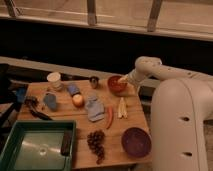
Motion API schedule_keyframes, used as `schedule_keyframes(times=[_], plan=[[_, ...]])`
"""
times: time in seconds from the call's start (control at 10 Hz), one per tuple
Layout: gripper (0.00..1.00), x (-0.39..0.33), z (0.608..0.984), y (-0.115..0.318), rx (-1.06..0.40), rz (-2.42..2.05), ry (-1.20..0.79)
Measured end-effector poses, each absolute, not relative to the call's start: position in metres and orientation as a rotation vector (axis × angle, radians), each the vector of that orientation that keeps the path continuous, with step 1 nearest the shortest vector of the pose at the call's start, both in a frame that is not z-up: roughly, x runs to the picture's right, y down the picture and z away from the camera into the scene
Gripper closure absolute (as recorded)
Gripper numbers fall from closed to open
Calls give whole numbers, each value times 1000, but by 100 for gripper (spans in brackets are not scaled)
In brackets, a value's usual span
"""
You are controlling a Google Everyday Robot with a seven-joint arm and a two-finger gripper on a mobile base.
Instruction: Stack bowls on top of each other
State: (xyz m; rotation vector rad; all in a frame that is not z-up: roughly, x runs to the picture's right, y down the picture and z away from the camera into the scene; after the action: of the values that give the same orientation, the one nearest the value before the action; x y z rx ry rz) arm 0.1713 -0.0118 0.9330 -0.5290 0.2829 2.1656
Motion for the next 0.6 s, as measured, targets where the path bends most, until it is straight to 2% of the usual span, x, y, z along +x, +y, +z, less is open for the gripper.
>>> schedule_keyframes(times=[0.4, 0.5, 0.6], plan=[[20, 153, 955, -16, -606, 2168, 272], [23, 153, 958, -15, -631, 2174, 267], [34, 148, 964, -12, -658, 2173, 266]])
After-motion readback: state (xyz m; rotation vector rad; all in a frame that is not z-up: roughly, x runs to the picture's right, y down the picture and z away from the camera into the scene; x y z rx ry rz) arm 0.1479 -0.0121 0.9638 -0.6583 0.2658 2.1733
